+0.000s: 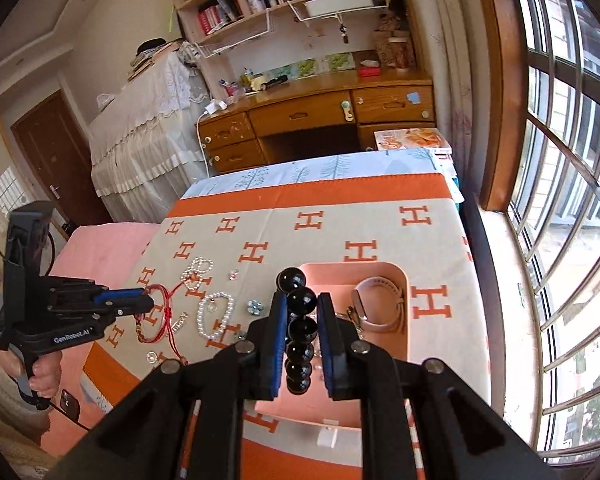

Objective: Organize jewelry
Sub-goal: 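Lower the black bead bracelet into the box with the right tool while the left drops the red bangle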

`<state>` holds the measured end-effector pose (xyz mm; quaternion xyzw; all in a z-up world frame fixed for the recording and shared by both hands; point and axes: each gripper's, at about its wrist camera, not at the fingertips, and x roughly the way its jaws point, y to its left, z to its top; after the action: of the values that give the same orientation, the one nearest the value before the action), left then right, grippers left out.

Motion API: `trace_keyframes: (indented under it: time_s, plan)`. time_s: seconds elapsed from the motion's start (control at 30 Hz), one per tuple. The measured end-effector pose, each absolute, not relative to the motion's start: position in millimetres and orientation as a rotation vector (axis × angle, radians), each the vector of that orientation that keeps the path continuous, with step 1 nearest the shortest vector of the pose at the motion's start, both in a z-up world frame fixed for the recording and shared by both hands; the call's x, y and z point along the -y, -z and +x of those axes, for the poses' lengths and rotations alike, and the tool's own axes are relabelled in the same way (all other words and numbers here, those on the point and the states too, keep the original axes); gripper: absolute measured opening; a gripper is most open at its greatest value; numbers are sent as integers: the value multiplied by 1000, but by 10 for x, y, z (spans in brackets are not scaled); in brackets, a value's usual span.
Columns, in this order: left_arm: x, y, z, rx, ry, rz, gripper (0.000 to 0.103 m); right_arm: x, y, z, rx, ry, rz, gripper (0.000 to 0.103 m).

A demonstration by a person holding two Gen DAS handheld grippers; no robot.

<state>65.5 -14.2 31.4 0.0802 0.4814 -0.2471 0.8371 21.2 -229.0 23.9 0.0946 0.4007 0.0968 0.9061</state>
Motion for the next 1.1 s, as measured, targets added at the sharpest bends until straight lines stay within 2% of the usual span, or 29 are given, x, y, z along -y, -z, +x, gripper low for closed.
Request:
trace_keyframes:
  time_s: [0.3, 0.67, 0.8, 0.87, 0.93, 1.0, 1.1]
  plan:
    - [988, -244, 791, -1003, 622, 172, 8, 2459, 125, 188, -920, -255, 279, 15]
    - [1516, 270, 1121, -1072, 608, 168, 8, 2585, 598, 169, -1048, -101, 260, 16]
    - [1608, 478, 1207, -1108, 591, 171, 8, 2660, 557, 74, -1011, -104, 290, 26]
    - [1623, 567, 1248, -1126, 584, 168, 8, 2670, 532, 30, -999, -100, 297, 27]
    - [1636, 628, 1267, -1142, 584, 171, 10, 2664, 515, 4, -994, -97, 294, 27]
    - [1626, 655, 1272, -1148, 577, 174, 21, 2661, 507, 4, -988, -99, 300, 27]
    - [1541, 598, 1243, -1137, 571, 158, 24, 2666, 510, 7, -982, -103, 316, 27]
